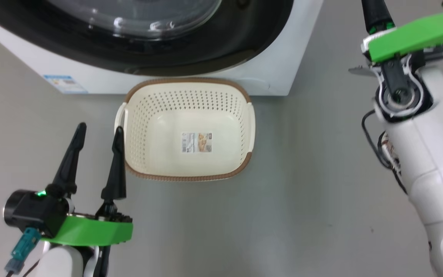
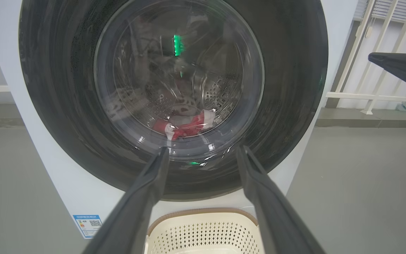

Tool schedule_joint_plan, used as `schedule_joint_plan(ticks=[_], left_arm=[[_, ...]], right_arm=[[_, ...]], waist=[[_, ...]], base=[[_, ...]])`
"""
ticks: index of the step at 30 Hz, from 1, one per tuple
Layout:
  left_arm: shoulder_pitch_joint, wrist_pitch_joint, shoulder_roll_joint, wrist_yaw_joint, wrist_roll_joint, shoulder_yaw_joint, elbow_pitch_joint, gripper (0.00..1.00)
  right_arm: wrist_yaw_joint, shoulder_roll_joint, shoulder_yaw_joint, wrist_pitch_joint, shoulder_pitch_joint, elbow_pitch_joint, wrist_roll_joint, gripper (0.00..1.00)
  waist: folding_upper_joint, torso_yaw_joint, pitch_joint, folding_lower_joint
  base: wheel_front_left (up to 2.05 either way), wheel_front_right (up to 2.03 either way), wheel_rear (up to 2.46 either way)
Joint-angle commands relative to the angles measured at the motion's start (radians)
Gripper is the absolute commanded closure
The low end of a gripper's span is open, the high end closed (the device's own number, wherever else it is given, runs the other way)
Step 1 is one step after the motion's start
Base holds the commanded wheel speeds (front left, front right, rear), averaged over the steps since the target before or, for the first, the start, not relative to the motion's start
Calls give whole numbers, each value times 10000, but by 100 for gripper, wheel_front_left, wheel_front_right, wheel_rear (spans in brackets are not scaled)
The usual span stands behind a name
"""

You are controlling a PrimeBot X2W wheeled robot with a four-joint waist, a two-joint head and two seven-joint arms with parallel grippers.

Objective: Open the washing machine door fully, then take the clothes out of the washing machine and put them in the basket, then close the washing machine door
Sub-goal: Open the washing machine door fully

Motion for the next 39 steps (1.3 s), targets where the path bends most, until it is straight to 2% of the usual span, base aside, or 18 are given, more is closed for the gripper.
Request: schedule_joint_plan(ticks=[1, 7, 17, 32, 39], left_arm=[[-260, -74, 137, -56, -27, 266, -263, 0], [-662, -74, 125, -56, -126, 91, -236, 0], [-1075, -74, 120, -56, -388, -172, -132, 0], [-1396, -74, 119, -56, -508, -326, -75, 0], [-1444, -74, 118, -56, -445, -320, -13, 0]], right_arm=[[-7, 139, 183, 245, -283, -80, 204, 100], [-7, -38, 213, 1977, -1357, 650, 1528, 100], [-7, -464, 279, 4045, -2375, 1159, 2482, 100], [-7, -930, 257, 5562, -3511, 1783, 2823, 100], [-7, -1022, 420, 6714, -3468, 1546, 3035, 100]], waist=[[0, 293, 360, 0], [0, 579, 859, 0], [0, 984, 1415, 0], [0, 1401, 1986, 0], [0, 1413, 1984, 0]], base=[[0, 0, 0], [0, 0, 0], [0, 0, 0], [0, 0, 0], [0, 0, 0]])
